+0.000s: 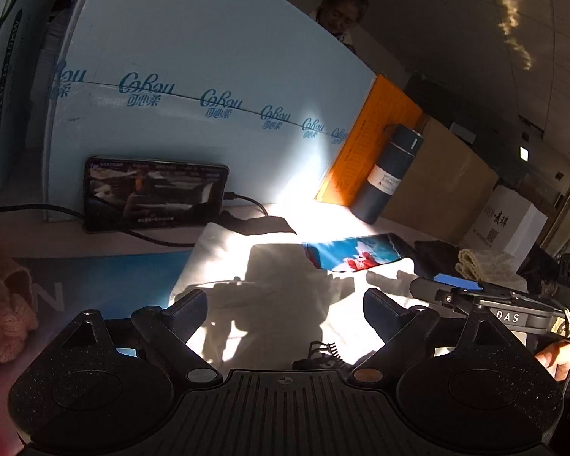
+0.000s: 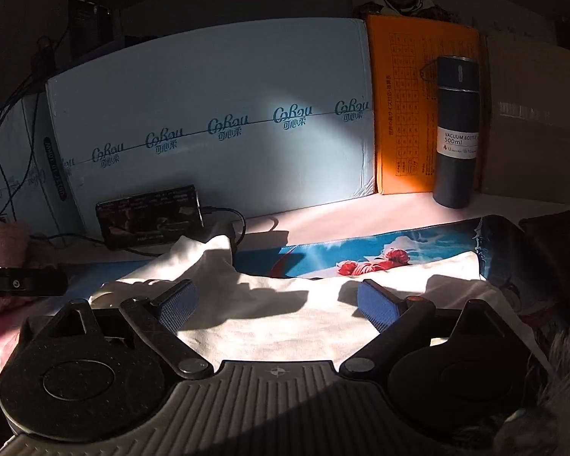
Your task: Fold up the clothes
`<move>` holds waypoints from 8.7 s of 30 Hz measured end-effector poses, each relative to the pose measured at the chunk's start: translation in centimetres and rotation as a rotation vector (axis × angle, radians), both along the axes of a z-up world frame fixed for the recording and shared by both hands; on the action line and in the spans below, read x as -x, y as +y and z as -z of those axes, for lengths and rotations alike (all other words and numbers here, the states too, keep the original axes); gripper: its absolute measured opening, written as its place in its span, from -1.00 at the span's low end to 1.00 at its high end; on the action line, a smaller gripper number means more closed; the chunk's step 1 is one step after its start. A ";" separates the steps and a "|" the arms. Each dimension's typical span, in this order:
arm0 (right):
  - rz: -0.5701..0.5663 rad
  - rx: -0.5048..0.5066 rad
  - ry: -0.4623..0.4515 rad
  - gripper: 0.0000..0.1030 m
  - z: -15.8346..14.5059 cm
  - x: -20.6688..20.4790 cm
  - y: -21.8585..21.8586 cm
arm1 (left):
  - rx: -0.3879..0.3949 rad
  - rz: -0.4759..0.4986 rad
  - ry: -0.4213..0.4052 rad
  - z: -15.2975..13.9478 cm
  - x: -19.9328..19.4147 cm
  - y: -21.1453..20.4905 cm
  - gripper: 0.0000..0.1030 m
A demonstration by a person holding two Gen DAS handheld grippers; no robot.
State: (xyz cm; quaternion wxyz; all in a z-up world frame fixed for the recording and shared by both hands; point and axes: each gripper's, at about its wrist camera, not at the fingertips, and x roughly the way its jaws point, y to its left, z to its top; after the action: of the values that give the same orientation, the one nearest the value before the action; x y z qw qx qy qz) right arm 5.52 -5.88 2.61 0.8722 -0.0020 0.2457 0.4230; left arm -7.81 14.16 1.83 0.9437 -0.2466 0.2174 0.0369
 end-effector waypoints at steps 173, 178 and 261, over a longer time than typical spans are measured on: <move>0.232 -0.051 0.270 0.68 3.8 -11.0 -11.5 | -0.595 0.018 0.126 0.6 0.9 -14.1 0.80; 0.185 -0.081 0.249 0.70 3.3 -10.9 -13.2 | -0.673 0.047 0.235 2.2 -1.2 -15.7 0.81; -0.586 0.030 0.092 -0.81 -0.8 11.3 15.3 | -0.220 -0.424 -0.079 6.1 19.5 -19.5 -0.89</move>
State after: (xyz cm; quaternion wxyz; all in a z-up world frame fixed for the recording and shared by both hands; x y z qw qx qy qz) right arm -5.73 9.45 3.40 0.7006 -0.0665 0.2802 0.6529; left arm -27.28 -5.38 -4.29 0.9438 -0.1836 0.1184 0.2481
